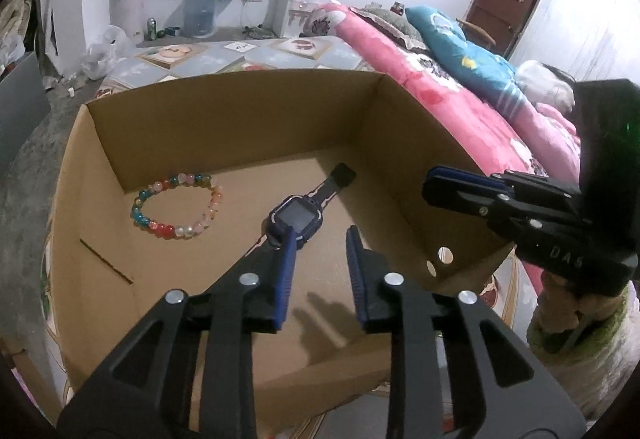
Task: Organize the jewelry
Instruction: 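Carry the ring over the box and open the right tool to drop it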
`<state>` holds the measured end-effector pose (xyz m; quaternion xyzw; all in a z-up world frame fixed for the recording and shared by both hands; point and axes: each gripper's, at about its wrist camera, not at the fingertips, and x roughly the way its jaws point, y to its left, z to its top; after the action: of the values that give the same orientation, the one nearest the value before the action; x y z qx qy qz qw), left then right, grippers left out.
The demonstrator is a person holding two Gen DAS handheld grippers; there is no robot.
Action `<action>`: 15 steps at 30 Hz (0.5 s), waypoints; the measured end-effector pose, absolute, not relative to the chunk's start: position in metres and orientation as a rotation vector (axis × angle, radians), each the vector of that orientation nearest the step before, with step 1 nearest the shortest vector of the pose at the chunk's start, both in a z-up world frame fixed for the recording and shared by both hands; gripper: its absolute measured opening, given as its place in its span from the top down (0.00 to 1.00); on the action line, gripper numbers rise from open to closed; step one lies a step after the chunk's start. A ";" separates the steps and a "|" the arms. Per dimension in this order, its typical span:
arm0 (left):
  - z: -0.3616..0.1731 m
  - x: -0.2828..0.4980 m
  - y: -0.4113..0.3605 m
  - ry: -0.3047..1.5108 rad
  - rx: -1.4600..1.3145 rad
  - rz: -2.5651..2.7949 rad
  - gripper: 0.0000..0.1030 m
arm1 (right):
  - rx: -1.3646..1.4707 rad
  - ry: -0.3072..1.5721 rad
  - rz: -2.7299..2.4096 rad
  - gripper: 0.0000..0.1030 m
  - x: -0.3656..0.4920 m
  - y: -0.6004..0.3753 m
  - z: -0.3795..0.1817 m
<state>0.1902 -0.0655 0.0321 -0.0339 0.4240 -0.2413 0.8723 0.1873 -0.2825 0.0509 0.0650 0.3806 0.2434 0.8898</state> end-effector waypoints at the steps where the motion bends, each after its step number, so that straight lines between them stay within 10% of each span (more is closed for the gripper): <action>1: 0.032 0.191 -0.065 0.885 -0.074 -0.504 0.73 | 0.152 0.787 0.505 0.89 0.187 -0.286 0.051; 13: 0.063 0.142 -0.040 0.794 -0.101 -0.497 0.44 | 0.217 0.675 0.452 0.87 0.135 -0.315 0.079; 15: 0.070 0.121 -0.038 0.761 -0.068 -0.510 0.35 | 0.204 0.645 0.427 0.68 0.112 -0.318 0.086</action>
<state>0.1208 -0.0376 0.0701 -0.0329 0.3673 -0.2462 0.8963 0.1123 -0.3185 0.0865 0.0994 0.3139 0.2076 0.9211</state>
